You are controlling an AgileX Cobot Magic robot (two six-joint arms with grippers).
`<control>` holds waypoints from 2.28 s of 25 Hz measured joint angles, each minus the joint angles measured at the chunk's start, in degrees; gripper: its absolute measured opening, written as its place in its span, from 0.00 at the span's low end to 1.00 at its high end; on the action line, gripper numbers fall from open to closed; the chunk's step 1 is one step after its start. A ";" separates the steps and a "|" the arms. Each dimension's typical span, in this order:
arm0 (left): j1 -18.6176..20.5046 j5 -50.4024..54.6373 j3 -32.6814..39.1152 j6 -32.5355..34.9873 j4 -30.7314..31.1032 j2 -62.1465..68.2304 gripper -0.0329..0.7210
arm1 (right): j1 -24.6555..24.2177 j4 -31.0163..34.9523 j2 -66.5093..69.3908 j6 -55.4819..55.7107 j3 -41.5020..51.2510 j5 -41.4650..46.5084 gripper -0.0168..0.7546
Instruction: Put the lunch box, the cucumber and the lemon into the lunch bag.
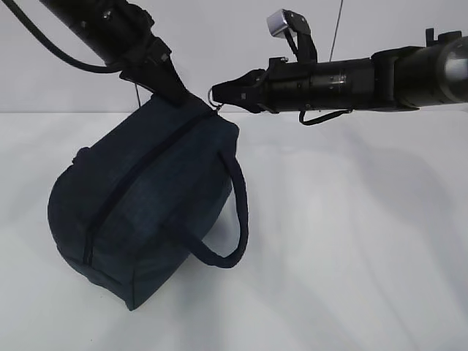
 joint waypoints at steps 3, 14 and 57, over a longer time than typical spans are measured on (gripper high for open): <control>-0.85 0.09 0.00 0.00 0.00 -0.45 0.05 | 0.00 0.00 0.00 0.00 0.00 -0.69 0.03; -1.18 1.35 0.00 1.67 -1.77 -3.93 0.05 | -0.13 0.15 0.00 0.12 0.00 -1.25 0.03; -0.53 -4.77 -0.27 0.77 -1.09 2.25 0.05 | -0.50 -24.94 -18.44 17.14 0.00 1.58 0.69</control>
